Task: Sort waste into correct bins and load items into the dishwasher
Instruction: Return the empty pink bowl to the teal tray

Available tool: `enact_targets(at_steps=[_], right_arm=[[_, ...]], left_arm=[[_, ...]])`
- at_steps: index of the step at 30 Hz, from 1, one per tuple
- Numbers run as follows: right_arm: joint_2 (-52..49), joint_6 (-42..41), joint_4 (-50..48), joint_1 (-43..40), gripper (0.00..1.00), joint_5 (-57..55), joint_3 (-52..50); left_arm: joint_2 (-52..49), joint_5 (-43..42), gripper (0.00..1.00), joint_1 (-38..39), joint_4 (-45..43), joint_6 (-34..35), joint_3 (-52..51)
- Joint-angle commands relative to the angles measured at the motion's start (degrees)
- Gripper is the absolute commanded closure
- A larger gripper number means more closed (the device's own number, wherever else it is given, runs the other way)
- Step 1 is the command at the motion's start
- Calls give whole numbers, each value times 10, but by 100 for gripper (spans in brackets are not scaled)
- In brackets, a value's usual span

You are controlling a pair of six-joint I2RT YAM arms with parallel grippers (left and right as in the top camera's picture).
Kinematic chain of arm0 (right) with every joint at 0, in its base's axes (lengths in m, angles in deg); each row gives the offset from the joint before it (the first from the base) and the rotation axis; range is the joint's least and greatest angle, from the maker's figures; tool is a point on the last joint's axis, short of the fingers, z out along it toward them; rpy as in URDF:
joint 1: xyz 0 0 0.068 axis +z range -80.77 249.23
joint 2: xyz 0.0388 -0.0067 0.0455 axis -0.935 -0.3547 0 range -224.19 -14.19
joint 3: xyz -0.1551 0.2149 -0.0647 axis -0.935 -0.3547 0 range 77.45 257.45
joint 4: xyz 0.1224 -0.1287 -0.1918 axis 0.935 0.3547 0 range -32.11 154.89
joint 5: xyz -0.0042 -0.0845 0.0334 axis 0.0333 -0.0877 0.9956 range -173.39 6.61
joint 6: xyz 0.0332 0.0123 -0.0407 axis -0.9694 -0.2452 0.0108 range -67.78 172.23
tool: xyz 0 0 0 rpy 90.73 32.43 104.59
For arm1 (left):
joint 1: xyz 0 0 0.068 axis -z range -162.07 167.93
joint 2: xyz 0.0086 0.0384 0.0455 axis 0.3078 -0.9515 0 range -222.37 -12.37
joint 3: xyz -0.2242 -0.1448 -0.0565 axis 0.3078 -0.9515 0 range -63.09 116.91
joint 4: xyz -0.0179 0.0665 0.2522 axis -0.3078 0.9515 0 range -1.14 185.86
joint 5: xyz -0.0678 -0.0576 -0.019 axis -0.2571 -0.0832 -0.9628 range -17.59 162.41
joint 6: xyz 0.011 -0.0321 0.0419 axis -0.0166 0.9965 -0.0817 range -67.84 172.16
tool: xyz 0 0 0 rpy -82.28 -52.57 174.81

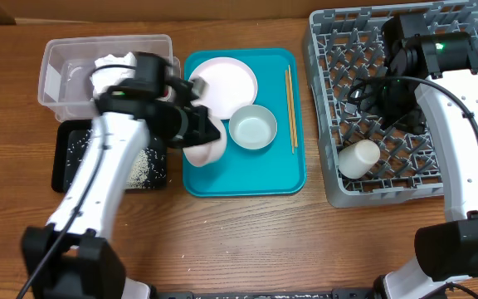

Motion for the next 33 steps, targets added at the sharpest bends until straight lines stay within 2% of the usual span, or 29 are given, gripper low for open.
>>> enact_targets(at_steps=[1,5,10,13,16,19,21,26,33], right_arm=[[4,2,-3,-2,1,1,13],[4,2,-7,-2,1,1,13],[4,2,-13,-2,1,6,12],[4,2,-18,-2,1,16,12],[4,2,-23,-2,1,25,12],[4,2,-37,-2,1,61,12],[4,2,-52,-1,1,95,11],[3,2,-105,20,2,159,-2],[-7,-20,-146,90,5,171,-24]], left_arm=[[-35,158,96,53,0,50,1],[-74,182,96,104,0,53,1],[-116,182,96,128,-1,56,1],[-132,181,91,130,0,58,1],[-135,182,75,130,-1,58,1],[-135,181,43,130,-3,58,2],[-135,182,32,129,0,56,3],[-135,182,30,114,51,34,61],[-135,206,29,60,179,10,269]])
